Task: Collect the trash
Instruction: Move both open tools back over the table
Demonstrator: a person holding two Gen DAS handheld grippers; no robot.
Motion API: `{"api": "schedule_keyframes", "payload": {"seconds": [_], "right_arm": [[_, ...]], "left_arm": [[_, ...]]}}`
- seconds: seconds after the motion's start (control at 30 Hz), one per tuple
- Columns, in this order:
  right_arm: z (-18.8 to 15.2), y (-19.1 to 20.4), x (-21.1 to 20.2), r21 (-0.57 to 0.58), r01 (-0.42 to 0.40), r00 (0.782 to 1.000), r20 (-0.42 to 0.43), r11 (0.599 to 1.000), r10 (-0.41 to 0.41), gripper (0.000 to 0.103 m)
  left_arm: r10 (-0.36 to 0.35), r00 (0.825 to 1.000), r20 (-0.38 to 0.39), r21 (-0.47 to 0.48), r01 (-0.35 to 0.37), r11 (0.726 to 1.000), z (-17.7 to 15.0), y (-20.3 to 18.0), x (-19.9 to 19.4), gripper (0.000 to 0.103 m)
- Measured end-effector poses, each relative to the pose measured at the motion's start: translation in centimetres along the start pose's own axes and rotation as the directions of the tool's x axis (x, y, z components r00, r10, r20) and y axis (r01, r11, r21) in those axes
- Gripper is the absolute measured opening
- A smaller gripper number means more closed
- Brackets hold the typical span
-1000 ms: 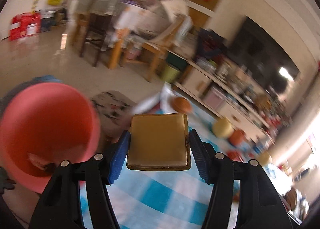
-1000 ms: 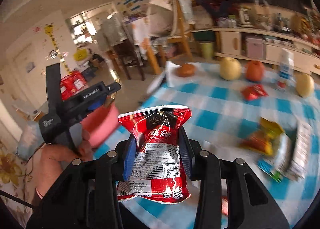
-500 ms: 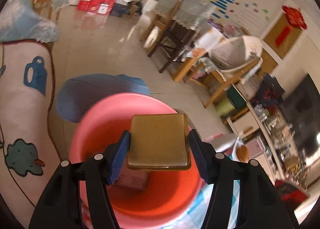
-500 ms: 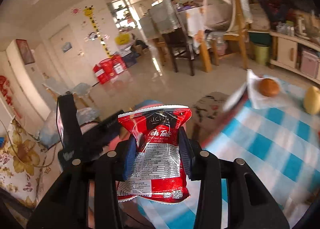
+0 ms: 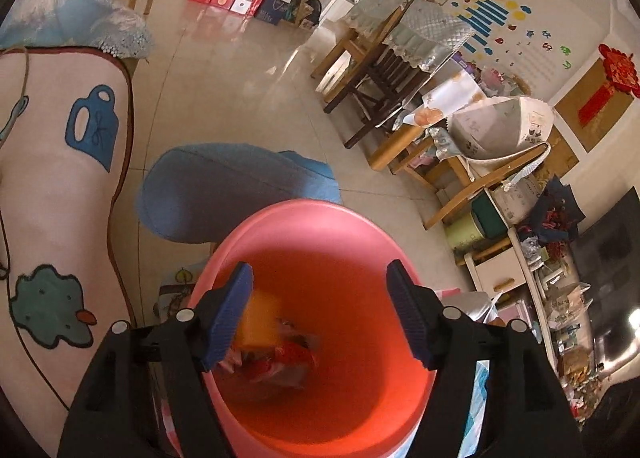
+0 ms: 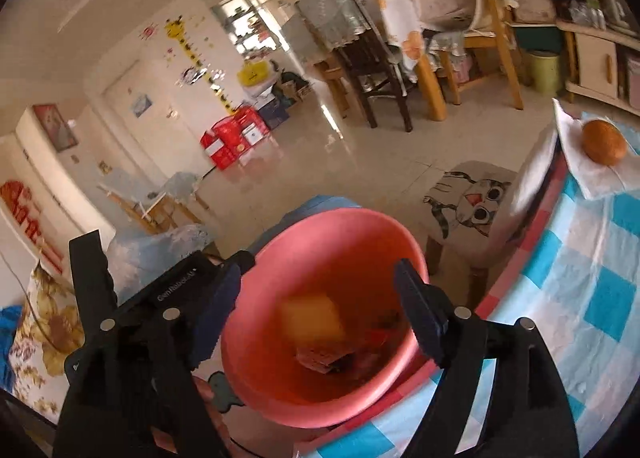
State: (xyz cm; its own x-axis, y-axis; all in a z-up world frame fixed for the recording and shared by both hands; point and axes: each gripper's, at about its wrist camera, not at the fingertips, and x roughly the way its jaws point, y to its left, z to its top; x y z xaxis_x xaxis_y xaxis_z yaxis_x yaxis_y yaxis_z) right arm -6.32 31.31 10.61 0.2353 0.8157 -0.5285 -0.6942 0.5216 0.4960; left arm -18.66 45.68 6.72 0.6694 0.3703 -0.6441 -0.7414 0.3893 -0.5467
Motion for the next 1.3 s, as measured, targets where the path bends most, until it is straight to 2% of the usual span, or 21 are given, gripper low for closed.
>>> {"api": "schedule_keyframes", "payload": {"seconds": [0.03, 0.2, 0.33, 0.53, 0.67, 0.73, 0.83, 0.93, 1.07, 1.23, 1.3], "right_arm": [[-0.1, -0.4, -0.5, 0.005, 0.018, 1.0, 0.008, 1.0, -0.018, 0.086], [-1.2, -1.7, -4.5, -0.002, 0.116, 0.991, 0.059, 0.993, -0.116, 0.093], [-2.8, -2.2, -8.3, -0.014, 0.205, 0.974, 0.102, 0.979, -0.203, 0.094], [-5.4, -2.9, -13.5, -0.03, 0.329, 0.938, 0.13, 0.944, -0.323, 0.094], [-7.3, -3.4, -16.8, -0.023, 0.388, 0.913, 0.147, 0.921, -0.381, 0.094], [-8.3, -3.8, -18.8, -0.013, 0.419, 0.897, 0.157, 0.908, -0.412, 0.094], [-9.7, -4.1, -21.3, -0.003, 0.462, 0.874, 0.174, 0.887, -0.455, 0.094], [-10.9, -4.4, -23.4, 0.015, 0.5, 0.849, 0.188, 0.866, -0.493, 0.095], [-12.1, -5.1, -25.8, 0.045, 0.525, 0.829, 0.201, 0.85, -0.523, 0.095], [-13.3, -5.8, -28.6, 0.081, 0.548, 0.804, 0.225, 0.832, -0.551, 0.095], [-13.8, -6.1, -29.8, 0.09, 0.566, 0.787, 0.236, 0.82, -0.57, 0.095]], "left_arm": [[-0.007, 1.0, 0.005, 0.004, 0.007, 1.0, -0.1, -0.2, -0.1, 0.07], [-0.049, 0.999, 0.018, 0.074, 0.048, 0.996, -0.9, -1.7, -0.4, 0.077], [-0.127, 0.99, 0.063, 0.178, 0.114, 0.977, -2.1, -4.1, -1.5, 0.084], [-0.236, 0.971, 0.045, 0.307, 0.212, 0.928, -4.8, -7.7, -2.7, 0.088], [-0.28, 0.96, 0.006, 0.359, 0.26, 0.896, -6.6, -9.6, -3.5, 0.088], [-0.287, 0.958, 0.004, 0.394, 0.262, 0.881, -7.6, -10.4, -4.2, 0.088], [-0.259, 0.966, 0.014, 0.458, 0.224, 0.86, -9.2, -11.9, -5.2, 0.088], [-0.278, 0.961, -0.017, 0.517, 0.246, 0.82, -11.1, -13.0, -6.1, 0.088], [-0.319, 0.945, -0.07, 0.59, 0.298, 0.751, -13.7, -14.5, -7.3, 0.089], [-0.332, 0.932, -0.146, 0.63, 0.346, 0.695, -16.6, -15.8, -8.1, 0.089], [-0.341, 0.924, -0.171, 0.64, 0.367, 0.675, -17.6, -16.3, -8.5, 0.089]]}}
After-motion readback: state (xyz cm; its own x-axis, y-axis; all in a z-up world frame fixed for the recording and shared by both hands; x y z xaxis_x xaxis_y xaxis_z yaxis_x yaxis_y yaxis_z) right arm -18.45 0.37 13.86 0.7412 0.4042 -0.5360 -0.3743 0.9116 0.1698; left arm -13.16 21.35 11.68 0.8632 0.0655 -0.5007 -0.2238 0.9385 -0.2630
